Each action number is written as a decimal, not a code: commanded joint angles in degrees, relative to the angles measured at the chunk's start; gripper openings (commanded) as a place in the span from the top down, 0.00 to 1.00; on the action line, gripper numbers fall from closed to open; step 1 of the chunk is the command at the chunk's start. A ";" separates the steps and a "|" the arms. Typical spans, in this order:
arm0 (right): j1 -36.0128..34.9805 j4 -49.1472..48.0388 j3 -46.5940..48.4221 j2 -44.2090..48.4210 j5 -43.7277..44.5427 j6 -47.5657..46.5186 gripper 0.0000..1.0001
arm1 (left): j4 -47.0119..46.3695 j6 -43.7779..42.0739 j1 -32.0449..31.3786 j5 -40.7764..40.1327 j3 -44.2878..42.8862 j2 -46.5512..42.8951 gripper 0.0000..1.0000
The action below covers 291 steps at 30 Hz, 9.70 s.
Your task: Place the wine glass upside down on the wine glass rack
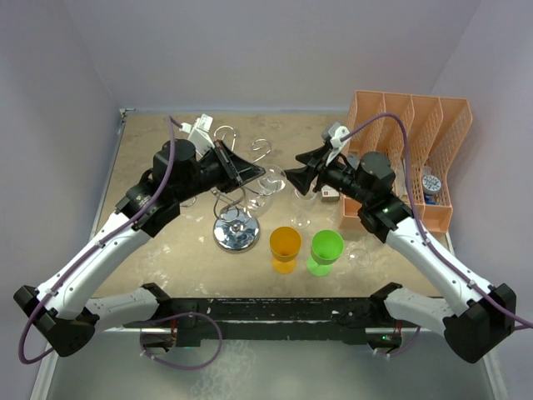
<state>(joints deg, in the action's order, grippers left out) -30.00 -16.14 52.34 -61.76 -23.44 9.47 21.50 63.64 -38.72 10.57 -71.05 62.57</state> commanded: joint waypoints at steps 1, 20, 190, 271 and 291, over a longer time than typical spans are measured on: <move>-0.18 -1.55 -0.04 2.93 1.19 -0.78 0.37 | -4.07 -0.19 -0.30 -6.21 -1.96 -1.12 1.00; -0.16 0.95 1.50 4.39 7.33 3.67 0.35 | 10.17 -5.62 -0.30 -12.06 -6.04 -2.67 0.67; -1.55 -22.09 7.35 5.32 17.05 56.59 0.94 | -46.11 1.29 -9.80 -29.93 -6.27 7.48 0.74; -1.55 5.17 57.37 -29.77 4.20 50.25 0.60 | -23.40 -79.05 3.83 -15.52 -21.85 14.43 1.00; -1.55 0.36 53.55 -31.42 -3.53 56.56 0.83 | -28.34 -82.66 3.86 -14.86 -14.53 11.32 1.00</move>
<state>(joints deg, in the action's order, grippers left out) -31.38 -10.85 106.37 -93.21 -22.94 63.90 -0.51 -16.58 -35.24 -4.60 -86.52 76.27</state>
